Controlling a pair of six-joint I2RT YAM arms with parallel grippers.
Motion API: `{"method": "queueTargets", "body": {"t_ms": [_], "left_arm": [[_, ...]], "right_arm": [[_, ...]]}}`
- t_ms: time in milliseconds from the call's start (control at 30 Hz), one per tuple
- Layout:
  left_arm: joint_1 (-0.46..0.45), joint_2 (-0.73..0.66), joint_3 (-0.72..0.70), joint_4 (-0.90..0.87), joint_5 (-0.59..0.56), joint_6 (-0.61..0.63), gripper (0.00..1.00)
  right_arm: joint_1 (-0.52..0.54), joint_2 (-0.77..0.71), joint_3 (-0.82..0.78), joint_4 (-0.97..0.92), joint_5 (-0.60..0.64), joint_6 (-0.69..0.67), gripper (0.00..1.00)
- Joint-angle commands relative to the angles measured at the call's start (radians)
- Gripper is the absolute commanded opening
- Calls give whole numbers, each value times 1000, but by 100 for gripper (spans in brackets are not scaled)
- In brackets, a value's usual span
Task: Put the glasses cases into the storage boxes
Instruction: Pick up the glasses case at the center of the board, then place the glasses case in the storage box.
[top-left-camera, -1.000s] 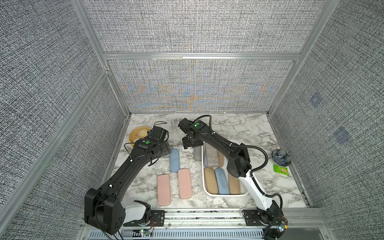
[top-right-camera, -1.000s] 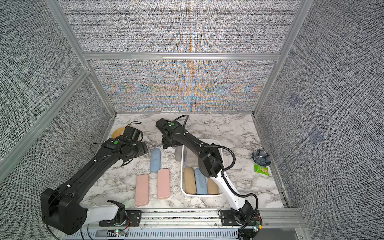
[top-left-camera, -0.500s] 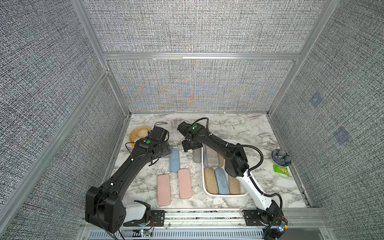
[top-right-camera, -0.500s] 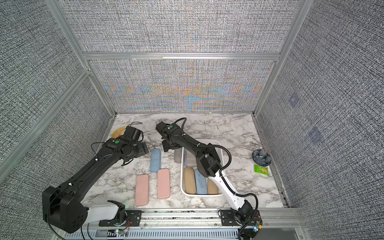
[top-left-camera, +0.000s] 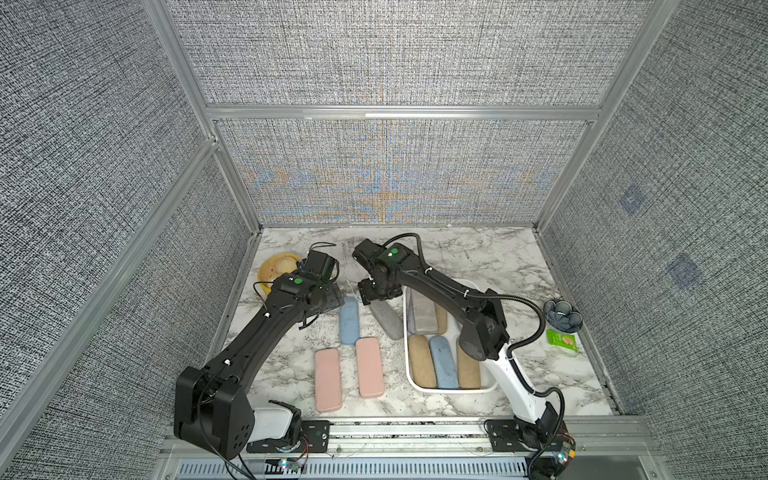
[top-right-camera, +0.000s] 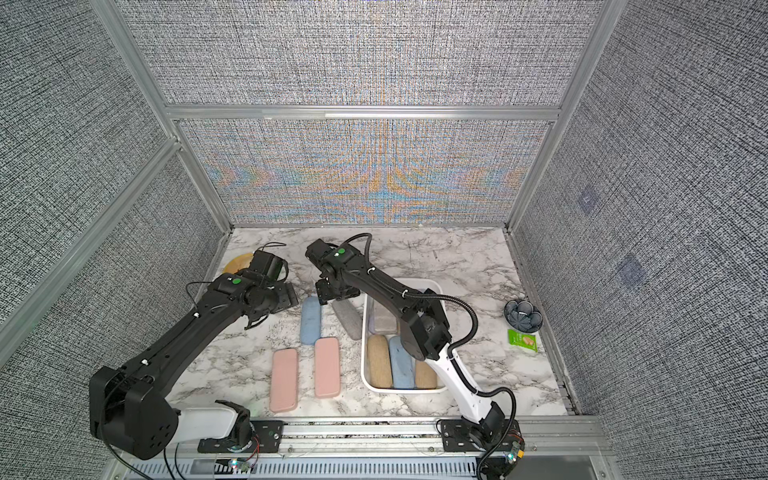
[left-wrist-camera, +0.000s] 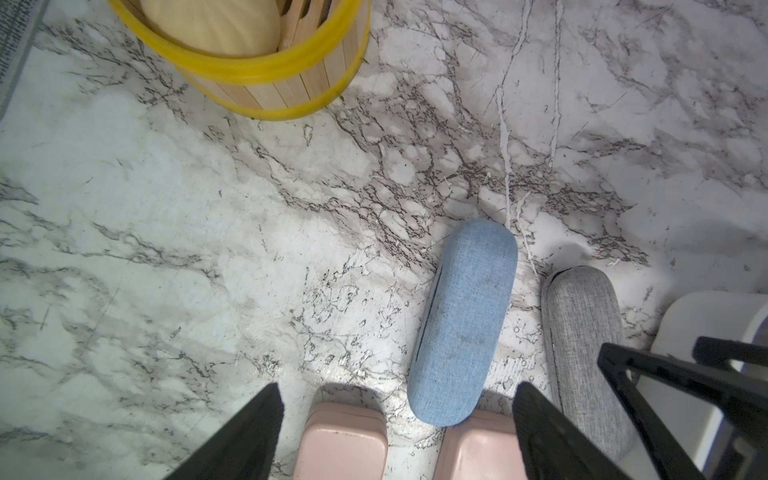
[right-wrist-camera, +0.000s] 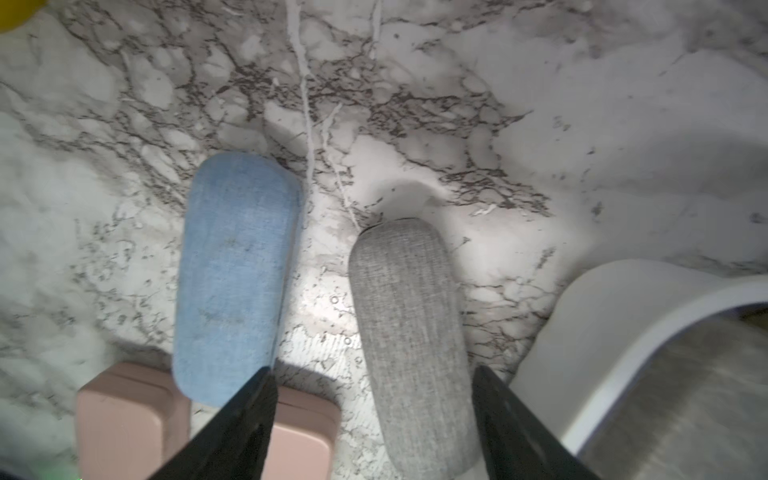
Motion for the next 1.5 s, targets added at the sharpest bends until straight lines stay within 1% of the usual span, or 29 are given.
{"method": "queueTargets", "body": {"t_ms": [0, 133, 300, 533, 600, 733, 933, 1033, 1167, 1333, 1467], "left_arm": [[1, -2, 0, 1, 5, 2, 88], [2, 0, -3, -4, -4, 0, 88], [2, 11, -11, 2, 7, -18, 88], [4, 30, 1, 4, 14, -21, 87], [4, 34, 3, 4, 16, -25, 87], [4, 42, 12, 0, 17, -28, 87], [4, 51, 27, -7, 31, -29, 86], [4, 51, 34, -12, 31, -30, 86], [4, 45, 45, -19, 30, -32, 85], [4, 29, 40, -11, 56, -40, 83], [4, 24, 39, -5, 105, -22, 82]], "right_arm": [[0, 11, -27, -27, -46, -112, 75], [-1, 29, -25, -46, -59, -187, 75], [-12, 68, -6, -54, -31, -209, 75], [-11, 114, -3, -53, -58, -234, 74], [-11, 119, -6, -45, -61, -227, 72], [-8, 122, 4, -29, -70, -214, 63], [-5, 115, 52, -41, -46, -204, 54], [-1, 83, 58, -45, -40, -191, 52], [3, -13, 45, -53, -36, -144, 50], [2, -180, -52, -21, -34, -81, 50], [-7, -305, -116, -56, 25, -16, 49]]}}
